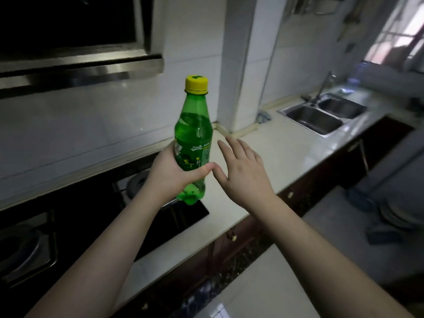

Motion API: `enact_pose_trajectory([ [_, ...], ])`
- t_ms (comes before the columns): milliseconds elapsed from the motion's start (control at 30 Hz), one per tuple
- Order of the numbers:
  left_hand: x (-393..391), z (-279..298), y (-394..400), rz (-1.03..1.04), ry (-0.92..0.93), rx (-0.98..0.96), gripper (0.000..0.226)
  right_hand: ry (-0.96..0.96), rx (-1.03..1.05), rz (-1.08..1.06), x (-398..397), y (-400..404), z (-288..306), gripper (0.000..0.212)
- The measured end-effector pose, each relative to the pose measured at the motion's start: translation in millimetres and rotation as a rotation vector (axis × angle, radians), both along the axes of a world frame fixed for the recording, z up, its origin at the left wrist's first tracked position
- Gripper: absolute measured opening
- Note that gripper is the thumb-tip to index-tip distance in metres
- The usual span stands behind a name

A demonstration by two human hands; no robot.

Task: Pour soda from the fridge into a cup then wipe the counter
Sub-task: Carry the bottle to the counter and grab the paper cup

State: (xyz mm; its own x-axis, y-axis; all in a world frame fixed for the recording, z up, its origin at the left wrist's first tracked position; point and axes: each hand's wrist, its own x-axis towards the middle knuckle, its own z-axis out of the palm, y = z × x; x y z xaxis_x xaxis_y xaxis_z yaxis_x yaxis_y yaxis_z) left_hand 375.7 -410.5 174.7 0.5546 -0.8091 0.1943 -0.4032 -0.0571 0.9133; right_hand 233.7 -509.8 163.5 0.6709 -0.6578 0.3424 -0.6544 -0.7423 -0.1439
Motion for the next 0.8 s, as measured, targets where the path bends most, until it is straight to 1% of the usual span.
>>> enact_pose_trajectory([
  [100,-16.9,-8.0,-29.3,-0.094,0.025,0.009,0.065,0.023,0.033,-0.104,-28.3,-12.7,-13.1,0.070],
  [200,-42.7,-11.5,-59.4,-0.188,0.033,0.020,0.061,0.043,0.044,-0.198,-61.3,-29.6,-19.1,0.069],
  [400,-101.5,-18.8,-123.9,-0.371,0.035,0.054,0.066,0.014,0.057,-0.358,-132.5,-68.7,-23.1,0.073],
  [500,-135.9,-25.1,-161.2,-0.433,0.036,0.060,0.062,0.019,0.064,-0.418,-176.6,-93.7,-28.4,0.071],
  [600,-178.0,-31.2,-196.4,-0.466,0.044,0.070,0.060,0.030,0.061,-0.462,-227.2,-120.2,-33.1,0.063],
  [667,-207.4,-36.0,-220.5,-0.487,0.065,0.072,0.055,0.025,0.075,-0.487,-257.5,-139.2,-35.8,0.060],
  [733,-236.2,-38.5,-242.3,-0.515,0.078,0.078,0.048,0.030,0.095,-0.505,-282.8,-157.0,-38.7,0.061],
  [800,-259.7,-39.3,-262.3,-0.531,0.063,0.087,0.050,0.030,0.103,-0.514,-303.4,-174.0,-41.4,0.067],
])
